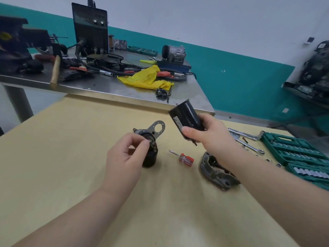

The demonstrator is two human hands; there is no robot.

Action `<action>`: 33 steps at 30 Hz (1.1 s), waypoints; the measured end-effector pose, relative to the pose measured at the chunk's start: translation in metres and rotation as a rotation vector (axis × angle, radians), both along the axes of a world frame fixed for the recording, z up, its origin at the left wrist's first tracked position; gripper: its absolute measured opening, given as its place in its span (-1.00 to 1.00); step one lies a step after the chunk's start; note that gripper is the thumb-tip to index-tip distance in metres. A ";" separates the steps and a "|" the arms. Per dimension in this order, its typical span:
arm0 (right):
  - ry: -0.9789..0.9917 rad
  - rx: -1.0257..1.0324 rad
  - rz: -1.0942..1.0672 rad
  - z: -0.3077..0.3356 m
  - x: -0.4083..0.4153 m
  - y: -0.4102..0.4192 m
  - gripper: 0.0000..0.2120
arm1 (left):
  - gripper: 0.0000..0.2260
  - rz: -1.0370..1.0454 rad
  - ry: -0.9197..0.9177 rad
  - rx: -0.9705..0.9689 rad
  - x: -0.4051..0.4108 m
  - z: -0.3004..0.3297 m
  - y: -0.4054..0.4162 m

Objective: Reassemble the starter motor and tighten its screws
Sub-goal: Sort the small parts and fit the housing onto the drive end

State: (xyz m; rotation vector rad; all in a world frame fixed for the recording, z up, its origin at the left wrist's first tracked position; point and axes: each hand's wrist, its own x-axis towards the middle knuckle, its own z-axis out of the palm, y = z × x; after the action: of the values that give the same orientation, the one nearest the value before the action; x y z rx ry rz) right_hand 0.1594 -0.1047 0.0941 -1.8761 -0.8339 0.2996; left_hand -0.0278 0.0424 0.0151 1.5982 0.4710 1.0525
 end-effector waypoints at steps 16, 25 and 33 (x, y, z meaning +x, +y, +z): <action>-0.250 -0.443 -0.090 -0.041 0.110 0.079 -0.41 | -0.63 0.031 0.257 0.221 0.018 -0.009 0.005; -0.345 -0.532 -0.037 -0.060 0.117 0.093 -0.39 | -0.69 0.032 0.251 0.183 0.024 -0.019 0.012; -0.382 -0.594 -0.046 -0.060 0.120 0.091 -0.36 | -0.76 0.029 0.232 0.143 0.026 -0.021 0.014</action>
State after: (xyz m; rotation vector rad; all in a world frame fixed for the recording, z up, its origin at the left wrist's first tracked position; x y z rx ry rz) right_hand 0.2790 -0.0137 0.0341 -2.5580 -1.0289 0.1695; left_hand -0.0022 0.0561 -0.0057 1.8570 0.5869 0.9433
